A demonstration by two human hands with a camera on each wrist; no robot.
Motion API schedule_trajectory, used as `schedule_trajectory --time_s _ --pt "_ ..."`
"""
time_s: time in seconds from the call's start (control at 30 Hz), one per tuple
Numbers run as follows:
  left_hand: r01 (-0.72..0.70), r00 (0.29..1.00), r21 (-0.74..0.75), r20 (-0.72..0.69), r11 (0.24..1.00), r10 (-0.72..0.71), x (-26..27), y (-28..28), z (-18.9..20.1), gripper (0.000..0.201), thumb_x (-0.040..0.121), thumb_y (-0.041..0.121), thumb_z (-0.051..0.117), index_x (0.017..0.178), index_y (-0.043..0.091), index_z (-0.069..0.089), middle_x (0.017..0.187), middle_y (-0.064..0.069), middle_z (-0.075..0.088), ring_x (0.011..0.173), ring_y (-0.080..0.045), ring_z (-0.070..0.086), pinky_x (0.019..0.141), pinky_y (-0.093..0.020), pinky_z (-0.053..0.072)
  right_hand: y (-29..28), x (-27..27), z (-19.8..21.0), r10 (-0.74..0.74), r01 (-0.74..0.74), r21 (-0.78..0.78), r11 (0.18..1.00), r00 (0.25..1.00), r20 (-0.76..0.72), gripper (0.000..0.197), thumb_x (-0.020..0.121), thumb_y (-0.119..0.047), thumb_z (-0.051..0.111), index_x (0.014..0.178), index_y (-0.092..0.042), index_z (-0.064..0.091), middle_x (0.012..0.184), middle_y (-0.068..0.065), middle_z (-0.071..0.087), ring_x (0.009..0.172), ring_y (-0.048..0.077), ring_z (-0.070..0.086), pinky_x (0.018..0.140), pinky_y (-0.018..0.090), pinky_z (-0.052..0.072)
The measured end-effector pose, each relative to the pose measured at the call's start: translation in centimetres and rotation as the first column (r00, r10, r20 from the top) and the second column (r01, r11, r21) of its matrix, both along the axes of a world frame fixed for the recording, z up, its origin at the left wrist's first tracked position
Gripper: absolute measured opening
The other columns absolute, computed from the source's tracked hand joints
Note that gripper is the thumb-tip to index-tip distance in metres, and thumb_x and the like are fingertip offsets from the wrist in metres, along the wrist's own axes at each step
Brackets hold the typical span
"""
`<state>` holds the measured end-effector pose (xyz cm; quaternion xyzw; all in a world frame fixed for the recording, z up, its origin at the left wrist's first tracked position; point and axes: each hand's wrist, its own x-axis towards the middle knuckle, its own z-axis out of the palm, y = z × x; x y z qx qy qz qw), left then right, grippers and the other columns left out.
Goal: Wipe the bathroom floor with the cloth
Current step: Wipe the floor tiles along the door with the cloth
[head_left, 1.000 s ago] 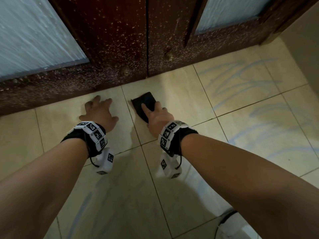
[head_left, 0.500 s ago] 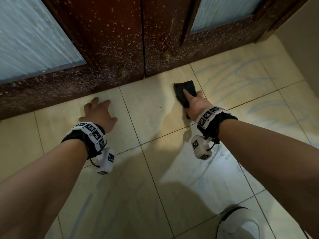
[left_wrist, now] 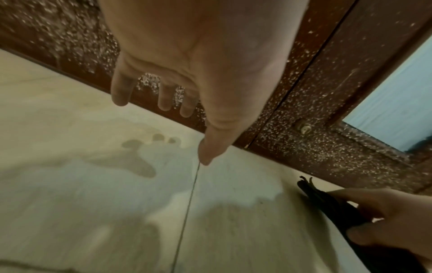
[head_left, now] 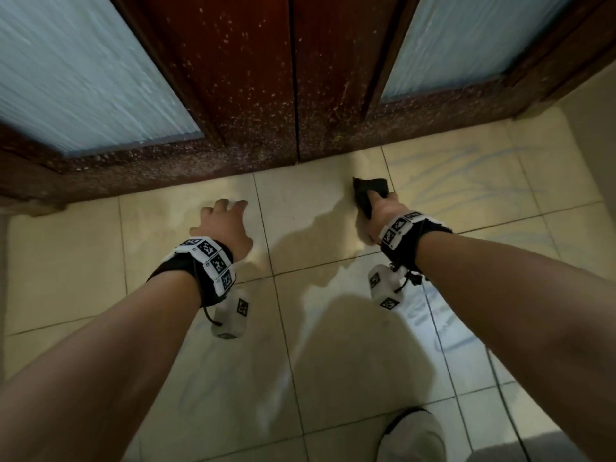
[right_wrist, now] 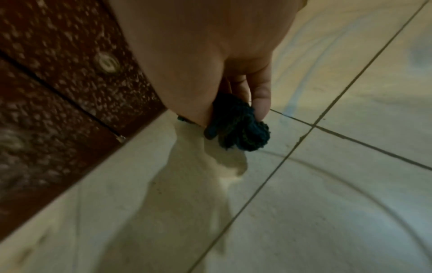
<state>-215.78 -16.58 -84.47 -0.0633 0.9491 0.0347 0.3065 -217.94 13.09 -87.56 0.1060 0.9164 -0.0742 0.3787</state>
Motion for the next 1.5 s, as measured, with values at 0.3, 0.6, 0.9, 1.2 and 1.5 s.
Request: schedule_trajectory --time_s 0.3,0.6,0.9,1.2,1.5 --pt "0.058 0.994 0.067 0.087 0.996 -0.064 -1.8 7.5 4.2 0.08 0.084 0.037 0.067 0.152 0.033 0.024 0.156 -0.003 0.023 0.139 -0.035 0.023 0.104 -0.053 0.041 2.6 -0.1 3.5 -0.036 0.025 -0.316 0.948 0.999 -0.029 0.054 0.094 -0.035 0.041 0.144 -0.047 0.023 0.112 0.012 0.059 0.074 0.032 0.069 0.06 0.045 0.061" --pt "0.204 0.97 0.306 0.066 0.93 -0.234 -5.0 15.9 2.7 0.073 0.089 0.037 0.065 0.152 0.026 0.028 0.156 -0.005 0.02 0.141 -0.037 0.019 0.111 -0.052 0.032 8.8 2.7 8.3 -0.28 0.266 -0.143 0.953 0.956 -0.09 0.069 0.087 -0.015 0.057 0.151 -0.025 0.033 0.121 0.017 0.058 0.1 0.036 0.063 0.083 0.04 0.057" --pt "0.25 0.966 0.25 -0.002 0.935 -0.258 -4.6 22.1 -2.4 0.072 0.088 0.034 0.067 0.15 0.023 0.033 0.15 -0.011 0.03 0.133 -0.038 0.03 0.107 -0.043 0.036 15.5 2.1 4.3 -0.283 0.221 -0.241 0.945 0.921 -0.267 0.062 0.089 -0.011 0.059 0.148 -0.018 0.04 0.131 0.018 0.059 0.112 0.035 0.06 0.091 0.04 0.053" --pt "0.099 0.994 0.19 0.023 0.977 -0.105 -0.1 20.4 -6.0 0.074 0.086 0.041 0.066 0.15 0.029 0.031 0.158 -0.005 0.02 0.141 -0.034 0.021 0.111 -0.052 0.031 16.4 1.0 1.0 -0.241 0.135 -0.307 0.942 0.909 -0.341 0.066 0.088 -0.014 0.061 0.15 -0.015 0.037 0.136 0.017 0.055 0.116 0.034 0.058 0.094 0.04 0.052" --pt "0.026 1.0 0.108 -0.008 0.994 -0.025 0.1 18.7 -6.5 0.069 0.091 0.039 0.062 0.151 0.031 0.028 0.16 0.0 0.012 0.143 -0.031 0.015 0.111 -0.056 0.029 15.2 0.2 -0.5 -0.106 0.018 -0.198 0.98 0.89 -0.443 0.06 0.09 -0.032 0.061 0.144 -0.021 0.038 0.132 0.012 0.044 0.109 0.032 0.056 0.089 0.039 0.051"
